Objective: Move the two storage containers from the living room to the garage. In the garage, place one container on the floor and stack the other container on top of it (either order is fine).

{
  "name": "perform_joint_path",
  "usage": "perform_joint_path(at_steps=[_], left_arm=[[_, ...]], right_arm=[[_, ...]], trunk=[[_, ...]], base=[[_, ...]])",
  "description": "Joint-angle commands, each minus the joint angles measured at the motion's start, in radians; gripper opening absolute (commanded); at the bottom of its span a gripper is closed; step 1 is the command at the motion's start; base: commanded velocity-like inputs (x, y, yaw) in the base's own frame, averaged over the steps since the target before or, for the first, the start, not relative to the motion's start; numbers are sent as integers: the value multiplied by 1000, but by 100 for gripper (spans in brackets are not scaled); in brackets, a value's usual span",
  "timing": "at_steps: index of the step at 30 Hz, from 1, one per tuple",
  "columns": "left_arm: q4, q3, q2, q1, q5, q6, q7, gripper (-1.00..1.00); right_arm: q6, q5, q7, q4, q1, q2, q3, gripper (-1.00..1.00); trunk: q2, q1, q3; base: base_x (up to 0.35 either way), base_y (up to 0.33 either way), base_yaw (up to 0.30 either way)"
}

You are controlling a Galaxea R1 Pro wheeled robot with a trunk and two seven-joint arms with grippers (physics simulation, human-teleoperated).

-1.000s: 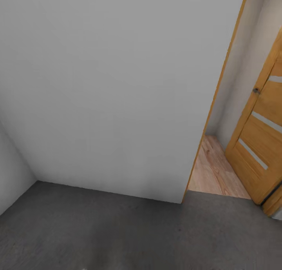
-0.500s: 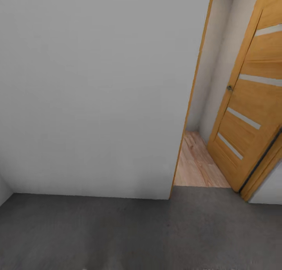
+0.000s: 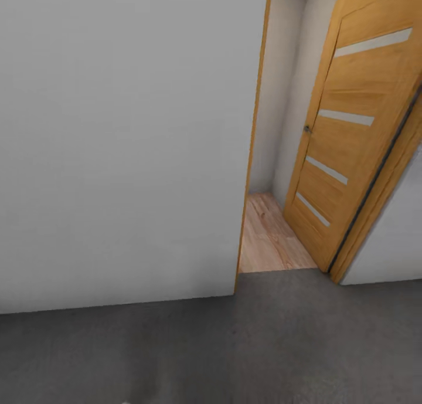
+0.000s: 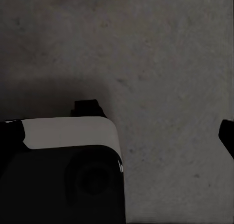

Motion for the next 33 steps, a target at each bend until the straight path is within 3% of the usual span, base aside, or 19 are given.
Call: perform_joint_path(at_steps=[1,33], left_arm=[[0,1,0,-1,5,3,2,100],[0,1,-12,-1,5,3,2,100]], right_arm=[[-6,-10,0,3,-1,1,8,100],[-5,-10,0,3,-1,1,7,100]], trunk=[[-1,0,-1],[-1,0,-1]], base=[[0,0,-288],[0,0,-289]])
